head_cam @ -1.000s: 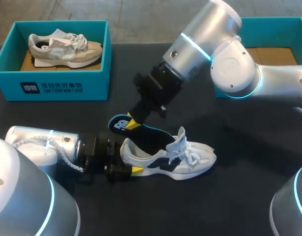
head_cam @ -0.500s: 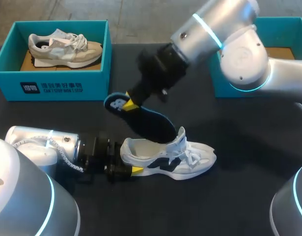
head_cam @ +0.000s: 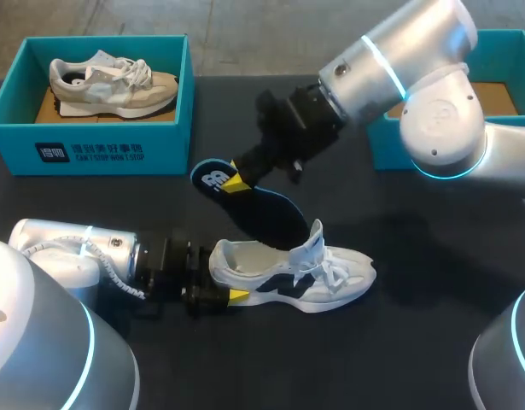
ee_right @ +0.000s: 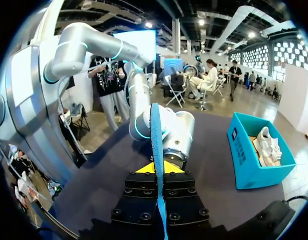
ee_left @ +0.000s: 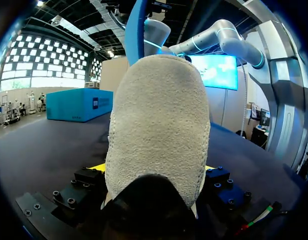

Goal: Take the shoe out of the shoebox, open the shoe tongue, remove and reinsert the insole, then place the shoe into the shoebox

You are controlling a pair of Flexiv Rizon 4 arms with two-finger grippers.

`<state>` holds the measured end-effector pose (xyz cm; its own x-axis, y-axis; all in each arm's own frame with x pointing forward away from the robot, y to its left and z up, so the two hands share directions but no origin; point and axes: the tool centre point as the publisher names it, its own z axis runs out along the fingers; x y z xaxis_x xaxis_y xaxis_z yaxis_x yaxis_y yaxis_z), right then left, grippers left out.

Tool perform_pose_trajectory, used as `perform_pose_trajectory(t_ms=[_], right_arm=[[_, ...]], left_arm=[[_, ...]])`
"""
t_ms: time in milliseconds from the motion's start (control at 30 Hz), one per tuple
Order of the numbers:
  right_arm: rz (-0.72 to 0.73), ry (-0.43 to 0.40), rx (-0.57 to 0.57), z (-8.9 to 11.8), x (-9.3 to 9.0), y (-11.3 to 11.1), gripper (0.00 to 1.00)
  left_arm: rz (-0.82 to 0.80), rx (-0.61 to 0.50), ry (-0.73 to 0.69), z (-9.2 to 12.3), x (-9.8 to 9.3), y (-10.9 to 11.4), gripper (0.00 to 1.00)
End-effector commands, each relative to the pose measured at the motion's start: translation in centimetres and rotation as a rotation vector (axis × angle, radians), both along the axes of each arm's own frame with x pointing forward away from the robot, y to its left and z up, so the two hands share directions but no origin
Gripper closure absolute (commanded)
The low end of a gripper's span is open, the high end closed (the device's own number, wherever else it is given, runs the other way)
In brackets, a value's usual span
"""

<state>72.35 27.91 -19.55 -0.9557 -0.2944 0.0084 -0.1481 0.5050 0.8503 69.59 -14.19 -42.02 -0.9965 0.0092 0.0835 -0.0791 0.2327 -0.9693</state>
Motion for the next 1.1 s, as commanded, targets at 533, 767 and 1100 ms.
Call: perform_pose_trajectory(t_ms=[533, 767, 1100], right_arm=[[-0.133, 0.001, 0.152, 9.6, 2.2, -1.3, 1.00], [-0.167, 0.048, 0.238, 12.4, 2.5, -2.7, 1.00], [-0.226, 0.183, 0.438, 14.3, 3.5, -4.9, 1.00]], left_arm=[[-0.003, 0.001, 0.001, -0.1, 0.1, -0.1, 1.00], [-0.003, 0.001, 0.001, -0.1, 0.1, -0.1, 1.00], [-0.003, 0.001, 0.001, -0.1, 0.1, -0.1, 1.00]])
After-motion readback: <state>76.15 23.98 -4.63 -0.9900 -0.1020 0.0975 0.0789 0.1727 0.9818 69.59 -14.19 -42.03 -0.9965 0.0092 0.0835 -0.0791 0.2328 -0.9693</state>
